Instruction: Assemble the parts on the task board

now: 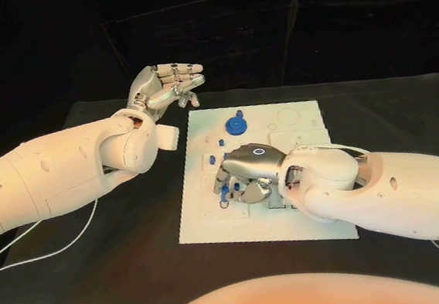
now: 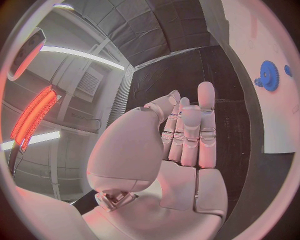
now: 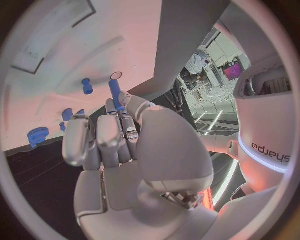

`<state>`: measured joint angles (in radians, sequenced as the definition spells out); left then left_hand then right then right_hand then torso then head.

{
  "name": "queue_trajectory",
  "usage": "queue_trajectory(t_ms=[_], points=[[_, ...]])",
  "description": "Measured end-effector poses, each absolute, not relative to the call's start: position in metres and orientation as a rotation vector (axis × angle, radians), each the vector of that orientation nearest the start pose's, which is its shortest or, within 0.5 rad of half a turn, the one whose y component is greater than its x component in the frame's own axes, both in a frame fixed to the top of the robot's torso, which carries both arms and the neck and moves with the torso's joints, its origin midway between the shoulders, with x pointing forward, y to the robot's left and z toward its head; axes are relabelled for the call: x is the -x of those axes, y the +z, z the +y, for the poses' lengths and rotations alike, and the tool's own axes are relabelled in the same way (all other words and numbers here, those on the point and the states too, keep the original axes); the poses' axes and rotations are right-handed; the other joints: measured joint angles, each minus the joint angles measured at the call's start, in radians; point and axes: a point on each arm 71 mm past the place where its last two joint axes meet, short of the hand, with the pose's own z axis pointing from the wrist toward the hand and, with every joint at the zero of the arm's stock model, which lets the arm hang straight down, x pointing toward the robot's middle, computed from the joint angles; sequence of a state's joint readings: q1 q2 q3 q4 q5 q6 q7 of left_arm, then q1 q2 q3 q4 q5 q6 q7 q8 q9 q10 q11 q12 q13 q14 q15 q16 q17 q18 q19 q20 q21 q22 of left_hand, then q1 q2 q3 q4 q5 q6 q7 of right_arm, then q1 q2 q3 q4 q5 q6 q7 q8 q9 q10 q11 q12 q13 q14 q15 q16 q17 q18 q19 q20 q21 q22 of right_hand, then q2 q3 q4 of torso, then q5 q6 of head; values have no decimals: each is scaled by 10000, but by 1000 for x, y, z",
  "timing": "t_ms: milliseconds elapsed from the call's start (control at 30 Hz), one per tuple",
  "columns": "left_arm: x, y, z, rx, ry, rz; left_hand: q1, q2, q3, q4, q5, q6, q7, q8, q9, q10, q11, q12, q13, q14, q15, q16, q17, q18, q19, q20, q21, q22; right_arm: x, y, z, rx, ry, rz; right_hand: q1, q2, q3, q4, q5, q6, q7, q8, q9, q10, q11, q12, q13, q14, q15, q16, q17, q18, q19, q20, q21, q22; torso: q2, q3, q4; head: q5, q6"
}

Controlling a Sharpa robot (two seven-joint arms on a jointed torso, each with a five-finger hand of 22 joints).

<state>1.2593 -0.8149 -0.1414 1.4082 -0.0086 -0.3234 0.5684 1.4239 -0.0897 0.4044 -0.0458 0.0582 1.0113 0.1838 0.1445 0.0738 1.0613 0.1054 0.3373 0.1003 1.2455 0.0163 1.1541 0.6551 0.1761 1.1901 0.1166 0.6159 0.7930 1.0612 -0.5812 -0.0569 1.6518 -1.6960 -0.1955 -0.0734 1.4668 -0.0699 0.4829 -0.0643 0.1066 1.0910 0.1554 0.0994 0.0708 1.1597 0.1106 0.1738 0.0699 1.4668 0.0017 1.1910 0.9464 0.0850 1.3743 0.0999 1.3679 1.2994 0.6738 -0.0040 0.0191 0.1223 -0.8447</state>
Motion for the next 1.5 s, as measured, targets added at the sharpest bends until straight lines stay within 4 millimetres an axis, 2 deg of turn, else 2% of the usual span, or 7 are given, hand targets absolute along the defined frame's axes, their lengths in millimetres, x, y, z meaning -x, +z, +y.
queue_trajectory(t_ms=[767, 1500], points=[[-509, -180, 234, 9783, -15036, 12856, -38, 38, 0, 0, 0, 0, 0, 0, 0, 0, 0, 44, 0, 0, 0, 0, -7, 0, 0, 0, 0, 0, -387, -232, -27, 6355, 9909, 17036, -25, -25, -2, 1, -1, 0, 0, 0, 1, 0, 0, -56, -5, 0, 0, -1, -2, 1, 0, 0, 0, -2, -1, -1, -5, 54, -16], [-509, -180, 233, 9782, -15052, 12868, -38, 38, 0, 0, 0, 0, 0, 0, 0, 0, 0, 44, 0, 0, 0, 0, -5, 0, 0, 0, 0, 0, -388, -240, -23, 6549, 9691, 17349, -30, -21, 9, -11, -14, -38, 9, -77, -4, 17, -18, -93, 2, 0, 0, -2, -67, 2, 0, 0, 40, -4, 2, -5, -6, 50, -86]])
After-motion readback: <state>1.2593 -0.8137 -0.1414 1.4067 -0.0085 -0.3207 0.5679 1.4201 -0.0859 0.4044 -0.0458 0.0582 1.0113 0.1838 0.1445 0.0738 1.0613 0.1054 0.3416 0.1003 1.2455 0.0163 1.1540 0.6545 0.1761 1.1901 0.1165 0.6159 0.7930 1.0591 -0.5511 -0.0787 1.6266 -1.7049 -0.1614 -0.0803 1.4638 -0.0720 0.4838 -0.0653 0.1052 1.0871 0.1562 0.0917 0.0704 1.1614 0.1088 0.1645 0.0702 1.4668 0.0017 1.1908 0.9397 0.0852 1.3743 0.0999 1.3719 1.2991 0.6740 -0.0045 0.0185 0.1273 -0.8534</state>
